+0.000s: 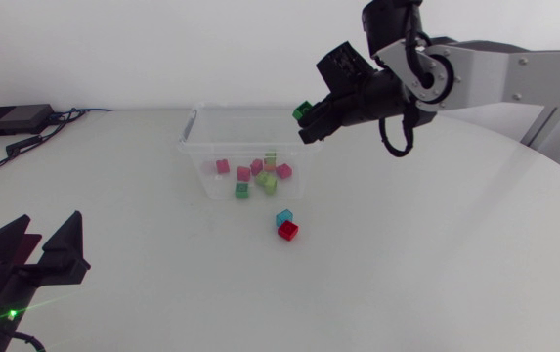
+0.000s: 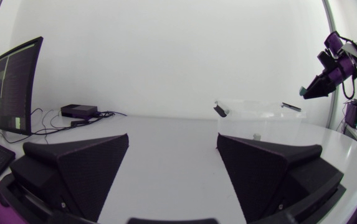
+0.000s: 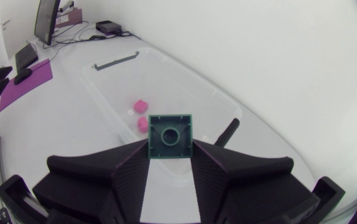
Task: Pick up the duplo bricks and place them in the container
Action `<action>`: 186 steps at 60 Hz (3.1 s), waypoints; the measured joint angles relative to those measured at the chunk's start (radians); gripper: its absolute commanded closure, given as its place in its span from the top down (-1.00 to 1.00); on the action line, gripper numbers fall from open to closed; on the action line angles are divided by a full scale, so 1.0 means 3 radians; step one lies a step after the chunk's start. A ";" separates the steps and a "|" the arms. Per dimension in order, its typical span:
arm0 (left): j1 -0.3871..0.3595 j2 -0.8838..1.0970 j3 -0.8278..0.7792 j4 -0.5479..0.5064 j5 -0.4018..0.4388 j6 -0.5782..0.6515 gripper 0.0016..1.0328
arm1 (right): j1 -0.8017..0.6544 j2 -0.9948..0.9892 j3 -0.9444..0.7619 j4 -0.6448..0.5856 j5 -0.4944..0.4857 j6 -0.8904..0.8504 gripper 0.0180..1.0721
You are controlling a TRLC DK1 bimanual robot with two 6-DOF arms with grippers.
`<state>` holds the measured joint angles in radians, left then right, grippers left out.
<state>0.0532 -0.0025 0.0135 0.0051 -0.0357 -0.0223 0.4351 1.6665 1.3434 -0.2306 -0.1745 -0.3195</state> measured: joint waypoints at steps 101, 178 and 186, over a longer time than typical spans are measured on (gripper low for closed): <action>0.0000 0.0000 0.0000 -0.0001 0.0000 0.0000 0.92 | 0.0529 0.0838 -0.0668 -0.0019 0.0163 0.0170 0.50; 0.0000 0.0000 0.0000 -0.0001 0.0000 0.0000 0.92 | 0.0266 0.0182 0.0465 -0.0310 0.0253 0.0196 -0.49; 0.0000 0.0001 0.0000 -0.0001 0.0000 0.0000 0.92 | 0.0266 0.0645 0.0745 -0.0160 0.0282 0.0198 -0.23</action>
<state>0.0532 -0.0021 0.0135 0.0048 -0.0357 -0.0223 0.5148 1.8599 1.5669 -0.2787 -0.0898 -0.2600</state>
